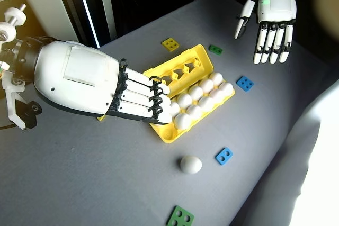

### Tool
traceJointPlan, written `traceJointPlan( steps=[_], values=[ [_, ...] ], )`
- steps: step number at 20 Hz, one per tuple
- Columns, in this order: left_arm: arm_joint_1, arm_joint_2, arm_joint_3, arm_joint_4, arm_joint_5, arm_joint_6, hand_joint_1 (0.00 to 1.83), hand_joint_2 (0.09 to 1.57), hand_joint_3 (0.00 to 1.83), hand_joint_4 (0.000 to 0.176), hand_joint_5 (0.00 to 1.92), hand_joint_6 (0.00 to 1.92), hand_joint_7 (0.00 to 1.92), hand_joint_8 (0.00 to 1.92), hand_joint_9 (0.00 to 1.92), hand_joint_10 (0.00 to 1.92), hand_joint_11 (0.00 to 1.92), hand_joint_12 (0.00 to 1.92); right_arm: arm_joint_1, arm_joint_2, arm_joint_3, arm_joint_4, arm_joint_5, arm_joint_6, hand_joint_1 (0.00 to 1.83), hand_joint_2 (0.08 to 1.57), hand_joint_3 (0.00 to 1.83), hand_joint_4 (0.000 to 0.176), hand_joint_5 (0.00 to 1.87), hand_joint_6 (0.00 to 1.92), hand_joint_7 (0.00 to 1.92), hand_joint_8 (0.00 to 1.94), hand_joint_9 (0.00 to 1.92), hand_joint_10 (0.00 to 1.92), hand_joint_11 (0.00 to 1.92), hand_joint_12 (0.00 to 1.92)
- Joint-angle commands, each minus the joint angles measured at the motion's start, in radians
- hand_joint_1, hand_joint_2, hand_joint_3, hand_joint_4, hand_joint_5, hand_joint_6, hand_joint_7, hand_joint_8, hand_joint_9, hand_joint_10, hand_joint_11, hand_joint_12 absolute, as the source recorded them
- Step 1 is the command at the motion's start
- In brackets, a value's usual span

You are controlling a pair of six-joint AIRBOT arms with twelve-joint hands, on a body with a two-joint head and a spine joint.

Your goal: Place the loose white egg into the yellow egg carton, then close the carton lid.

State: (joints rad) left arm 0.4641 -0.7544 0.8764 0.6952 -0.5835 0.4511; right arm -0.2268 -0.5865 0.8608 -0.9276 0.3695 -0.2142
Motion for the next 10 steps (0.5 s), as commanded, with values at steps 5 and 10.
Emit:
traceJointPlan(
  steps=[5, 10],
  values=[
    [-0.02, 0.021, 0.012, -0.039, -0.066, 0.0, 0.0, 1.12, 0.03, 0.0, 0.17, 0.01, 0.1, 0.0, 0.03, 0.0, 0.0, 0.0, 0.015, 0.012, 0.002, 0.051, 0.064, 0.007, 0.01, 0.99, 0.01, 0.0, 0.28, 0.0, 0.26, 0.0, 0.23, 0.0, 0.0, 0.4],
    [-0.033, 0.019, 0.002, -0.032, -0.062, -0.026, 0.0, 1.13, 0.02, 0.0, 0.18, 0.01, 0.12, 0.01, 0.04, 0.01, 0.0, 0.0, 0.04, -0.007, 0.032, 0.065, 0.052, 0.006, 0.04, 0.95, 0.0, 0.063, 0.37, 0.01, 0.25, 0.0, 0.22, 0.0, 0.0, 0.39]
  ],
)
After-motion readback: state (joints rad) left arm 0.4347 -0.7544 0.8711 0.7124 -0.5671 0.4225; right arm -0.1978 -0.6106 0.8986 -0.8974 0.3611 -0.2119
